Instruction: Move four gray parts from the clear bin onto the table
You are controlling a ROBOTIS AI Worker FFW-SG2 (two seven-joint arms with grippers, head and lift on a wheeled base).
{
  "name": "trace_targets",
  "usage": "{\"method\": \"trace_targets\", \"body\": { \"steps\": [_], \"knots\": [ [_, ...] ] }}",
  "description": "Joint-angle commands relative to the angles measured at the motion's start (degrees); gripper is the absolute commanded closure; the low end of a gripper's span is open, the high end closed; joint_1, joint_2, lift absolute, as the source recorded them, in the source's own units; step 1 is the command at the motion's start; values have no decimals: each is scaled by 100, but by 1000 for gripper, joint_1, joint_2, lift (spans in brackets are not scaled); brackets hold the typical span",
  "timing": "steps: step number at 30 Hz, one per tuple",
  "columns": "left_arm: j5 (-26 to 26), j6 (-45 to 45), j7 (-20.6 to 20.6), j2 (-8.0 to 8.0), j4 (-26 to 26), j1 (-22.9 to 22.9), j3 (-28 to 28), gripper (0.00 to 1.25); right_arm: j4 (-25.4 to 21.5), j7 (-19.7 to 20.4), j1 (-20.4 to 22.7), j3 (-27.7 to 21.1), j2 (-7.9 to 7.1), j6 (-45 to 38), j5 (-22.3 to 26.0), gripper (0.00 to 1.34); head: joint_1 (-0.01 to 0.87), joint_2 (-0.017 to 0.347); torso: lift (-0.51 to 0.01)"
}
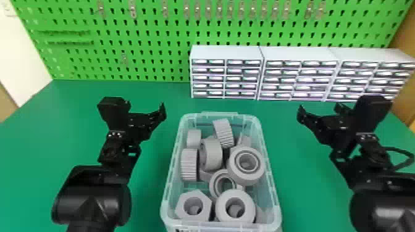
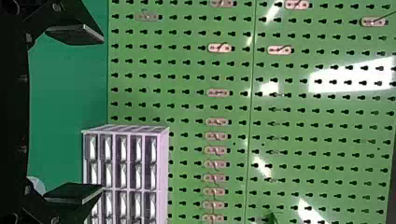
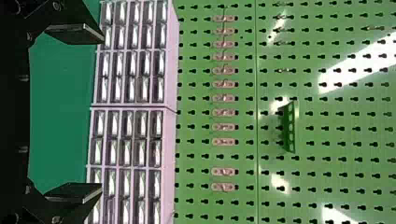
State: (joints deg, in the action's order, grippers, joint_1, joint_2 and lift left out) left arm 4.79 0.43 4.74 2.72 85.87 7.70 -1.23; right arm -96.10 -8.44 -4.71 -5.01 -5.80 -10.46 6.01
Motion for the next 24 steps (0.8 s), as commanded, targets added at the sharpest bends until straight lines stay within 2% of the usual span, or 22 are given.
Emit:
{"method": "trace_targets", "body": {
  "steps": [1,6,14,18,24],
  "knots": [
    [22,-16,0,0,0,-5,17,160,-84,0,41,0,-36,0,6,177,693,72,-52],
    [22,-25,0,-9,0,4,-9,160,-304,0,6,-8,-106,-440,23,177,693,72,-52],
    [13,-25,0,-17,0,4,-9,160,-392,-9,-153,159,-264,-818,173,177,693,72,-52],
    [13,-25,0,-17,0,4,-9,160,-629,-35,-249,211,-378,-1266,313,177,693,72,-52],
    [22,-34,0,-17,0,-14,-9,160,-770,-290,-416,159,-414,-1863,577,176,693,72,-52]
  ]
}}
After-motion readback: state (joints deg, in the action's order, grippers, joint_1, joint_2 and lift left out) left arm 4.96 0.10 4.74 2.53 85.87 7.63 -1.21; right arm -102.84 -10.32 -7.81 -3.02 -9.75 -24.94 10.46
